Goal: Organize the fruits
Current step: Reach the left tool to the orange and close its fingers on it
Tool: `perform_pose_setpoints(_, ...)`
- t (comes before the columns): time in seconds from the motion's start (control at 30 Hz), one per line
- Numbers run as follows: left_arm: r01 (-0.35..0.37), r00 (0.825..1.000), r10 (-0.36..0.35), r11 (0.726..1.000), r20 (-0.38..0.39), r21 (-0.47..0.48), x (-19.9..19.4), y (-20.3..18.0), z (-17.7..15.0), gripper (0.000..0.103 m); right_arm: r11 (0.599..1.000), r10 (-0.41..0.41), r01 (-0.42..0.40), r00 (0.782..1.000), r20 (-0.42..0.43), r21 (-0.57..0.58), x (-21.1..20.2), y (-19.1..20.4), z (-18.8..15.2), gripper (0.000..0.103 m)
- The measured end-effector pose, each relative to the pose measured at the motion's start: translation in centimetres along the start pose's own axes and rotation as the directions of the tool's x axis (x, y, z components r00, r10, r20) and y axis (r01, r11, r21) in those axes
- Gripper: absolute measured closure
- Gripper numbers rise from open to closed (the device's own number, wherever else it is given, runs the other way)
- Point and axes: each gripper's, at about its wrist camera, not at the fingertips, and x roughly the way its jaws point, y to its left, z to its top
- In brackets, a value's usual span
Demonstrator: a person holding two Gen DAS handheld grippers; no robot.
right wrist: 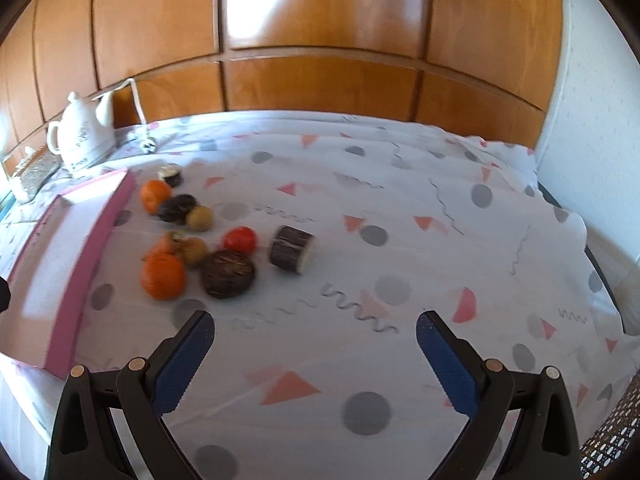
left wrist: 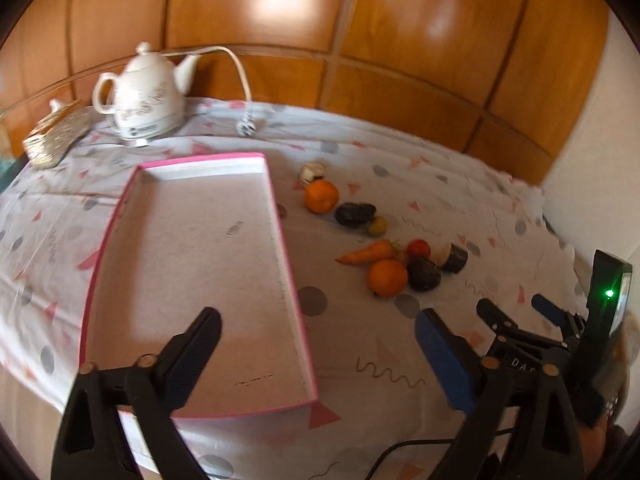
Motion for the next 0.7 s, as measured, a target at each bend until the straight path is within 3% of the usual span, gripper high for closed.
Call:
perform_pose_setpoints(0.17, 0.06, 0.994, -0.051, 0.994, -0.096, 0.087, 2.5, -1.5, 1.2, 0.039, 0.999, -0.024, 0.024, 1.0, -0.015, 0.031, 0.5, -2.1, -0.6, 0.002)
perform_pose_setpoints(0.23, 0.094, 0.988, -0.079, 0.99, -0.135, 0.109, 3.4, -2.1, 1.6, 0.057, 0.999, -0.025, 0.026, 0.999, -0.025, 0.043, 0.7, -2.7, -0.7, 0.003)
perform_pose_setpoints(0.3, 0.119, 0.981, -0.097, 0.985, -0.168, 0.126, 4.3, -2.8, 2.0, 0.06, 0.998, -0.022, 0.023, 0.999, -0.03, 0.054, 0.9, -3.1, -0.7, 0.003)
perform_pose_setpoints(0.37, 0.127, 0.977, -0.096, 0.979, -0.191, 0.157, 5.3, -3.8, 2.3, 0.071, 0.998, -0.014, 0.016, 0.999, -0.034, 0.056, 1.1, -3.3, -0.8, 0.006)
perform_pose_setpoints(0.47, 0.128, 0.974, -0.082, 0.969, -0.213, 0.209, 7.3, -5.7, 2.7, 0.071, 0.998, 0.001, 0.001, 0.999, -0.04, 0.057, 1.4, -3.3, -0.7, 0.007)
perform_pose_setpoints(0.57, 0.114, 0.972, -0.067, 0.973, -0.226, 0.201, 9.3, -6.3, 3.0, 0.071, 0.999, 0.007, -0.005, 0.999, -0.036, 0.05, 1.4, -3.3, -0.7, 0.007)
perform_pose_setpoints(0.6, 0.107, 0.972, -0.061, 0.976, -0.228, 0.191, 10.0, -6.5, 3.2, 0.066, 0.999, 0.011, -0.009, 0.999, -0.036, 0.048, 1.3, -3.3, -0.8, 0.007)
perform_pose_setpoints(0.63, 0.102, 0.973, -0.059, 0.978, -0.225, 0.184, 10.6, -6.6, 3.3, 0.055, 0.999, 0.016, -0.014, 0.999, -0.037, 0.045, 1.3, -3.3, -0.8, 0.007)
perform_pose_setpoints(0.7, 0.088, 0.974, -0.051, 0.982, -0.22, 0.165, 11.6, -6.5, 3.4, 0.05, 0.999, 0.023, -0.022, 0.999, -0.038, 0.038, 1.4, -3.3, -0.9, 0.009)
